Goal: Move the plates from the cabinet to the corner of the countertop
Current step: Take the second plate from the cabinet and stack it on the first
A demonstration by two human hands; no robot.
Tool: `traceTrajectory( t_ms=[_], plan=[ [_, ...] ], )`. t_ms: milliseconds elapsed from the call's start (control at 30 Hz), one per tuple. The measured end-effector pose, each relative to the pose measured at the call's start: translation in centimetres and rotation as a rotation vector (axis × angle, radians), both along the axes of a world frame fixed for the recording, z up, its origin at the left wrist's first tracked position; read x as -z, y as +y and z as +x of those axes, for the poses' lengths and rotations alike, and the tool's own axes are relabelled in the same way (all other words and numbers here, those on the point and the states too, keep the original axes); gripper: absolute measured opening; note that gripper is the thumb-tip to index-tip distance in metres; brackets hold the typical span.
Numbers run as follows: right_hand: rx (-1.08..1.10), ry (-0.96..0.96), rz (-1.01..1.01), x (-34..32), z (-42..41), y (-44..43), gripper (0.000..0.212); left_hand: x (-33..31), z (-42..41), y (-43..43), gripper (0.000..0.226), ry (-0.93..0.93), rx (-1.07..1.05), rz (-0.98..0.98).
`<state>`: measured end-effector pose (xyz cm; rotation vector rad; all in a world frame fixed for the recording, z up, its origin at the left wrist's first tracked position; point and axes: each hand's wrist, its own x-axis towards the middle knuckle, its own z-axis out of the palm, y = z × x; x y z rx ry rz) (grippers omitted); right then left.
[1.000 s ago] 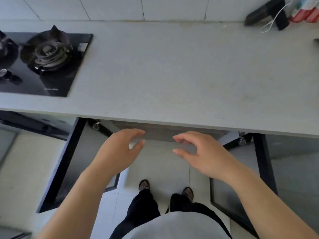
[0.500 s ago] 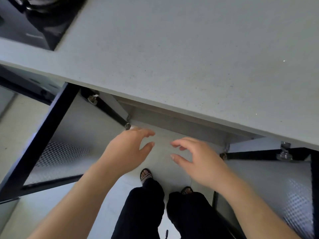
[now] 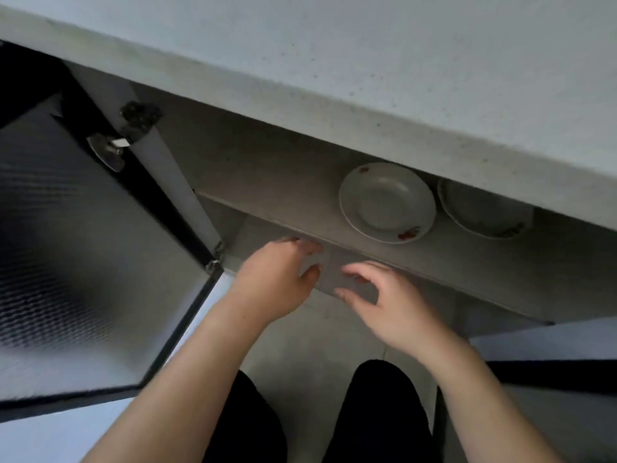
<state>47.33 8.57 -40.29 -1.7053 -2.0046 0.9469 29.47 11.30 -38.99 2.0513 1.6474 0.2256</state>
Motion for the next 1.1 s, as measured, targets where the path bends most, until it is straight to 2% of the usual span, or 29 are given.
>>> traceTrajectory(
  t_ms=[100,233,367,467,600,767,900,1100],
  plan=[
    [0.041,-0.005,0.064,4.5,1.2,1.3,0.035,4.9,1.3,1.8,0.032,-0.027,0.033,0.097],
    [0.075,-0.009,0.175,10.5,3.1,2.7,0.031,11.9,1.7,3.7,0.051,-0.069,0.011,0.215],
    [0.075,0.002,0.378,13.1,4.5,4.0,0.027,15.5,1.8,4.5,0.043,-0.116,-0.024,0.356],
    [0.110,0.016,0.518,13.3,5.2,5.0,0.027,17.0,1.9,4.5,0.042,-0.135,-0.012,0.420],
    [0.124,-0.093,0.632,14.2,5.6,7.0,0.034,17.8,1.9,5.2,0.040,-0.156,0.028,0.483],
    [0.188,-0.221,0.641,15.5,6.1,8.5,0.044,17.9,1.0,7.2,0.037,-0.203,-0.030,0.508],
    [0.218,-0.300,0.661,16.0,6.6,9.4,0.032,19.3,0.8,7.9,0.048,-0.132,0.009,0.502],
    [0.204,-0.289,0.656,16.0,6.8,10.4,0.029,18.8,-0.1,9.1,0.040,-0.200,-0.022,0.590]
  ],
)
